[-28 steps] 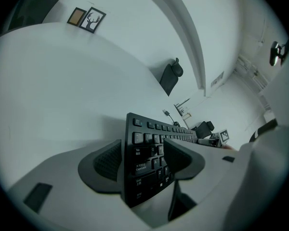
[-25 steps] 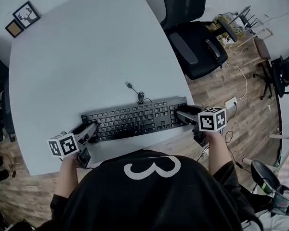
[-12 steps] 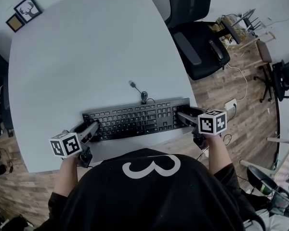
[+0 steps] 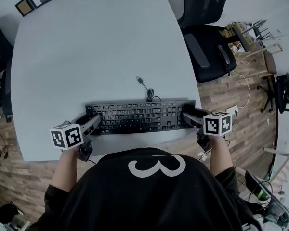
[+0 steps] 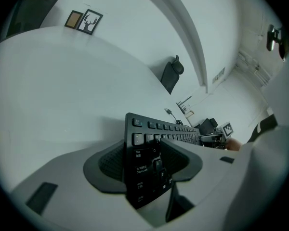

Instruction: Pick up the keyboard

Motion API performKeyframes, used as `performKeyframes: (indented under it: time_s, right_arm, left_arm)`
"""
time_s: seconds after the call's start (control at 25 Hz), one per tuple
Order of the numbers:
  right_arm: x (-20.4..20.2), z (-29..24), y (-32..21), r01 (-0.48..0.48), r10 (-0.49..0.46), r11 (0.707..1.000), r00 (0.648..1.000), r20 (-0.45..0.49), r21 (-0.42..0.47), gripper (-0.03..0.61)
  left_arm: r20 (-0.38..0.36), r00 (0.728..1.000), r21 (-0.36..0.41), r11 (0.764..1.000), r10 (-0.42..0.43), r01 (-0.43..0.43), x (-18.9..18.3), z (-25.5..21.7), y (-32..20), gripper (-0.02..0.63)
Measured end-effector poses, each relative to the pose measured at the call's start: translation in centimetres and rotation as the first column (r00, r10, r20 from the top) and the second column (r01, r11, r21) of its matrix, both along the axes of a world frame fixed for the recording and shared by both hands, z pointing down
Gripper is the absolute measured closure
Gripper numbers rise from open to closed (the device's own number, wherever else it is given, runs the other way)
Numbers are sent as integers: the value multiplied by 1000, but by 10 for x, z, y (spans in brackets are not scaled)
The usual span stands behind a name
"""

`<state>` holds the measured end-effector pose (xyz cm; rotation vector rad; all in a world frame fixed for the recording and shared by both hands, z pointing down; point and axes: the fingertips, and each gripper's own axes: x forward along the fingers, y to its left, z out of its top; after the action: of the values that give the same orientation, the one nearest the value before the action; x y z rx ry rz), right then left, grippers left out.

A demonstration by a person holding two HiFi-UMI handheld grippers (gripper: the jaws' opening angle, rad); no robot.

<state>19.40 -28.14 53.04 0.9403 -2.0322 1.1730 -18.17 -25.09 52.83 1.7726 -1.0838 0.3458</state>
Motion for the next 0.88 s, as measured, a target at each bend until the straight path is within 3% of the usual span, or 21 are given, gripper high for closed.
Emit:
performKeyframes:
  time_s: [0.44,0.88]
  right_arm:
    - [0,1,-1,-19,19,999,1000,-1,28,321]
    - [-1,-4,-3,-25,24,997,1000,17,79,325]
  left_arm:
    - [7,1000,-34,999,-4,4,1,2,0,391]
    - [15,1000,6,1000,-21,21,1,-7,1,391]
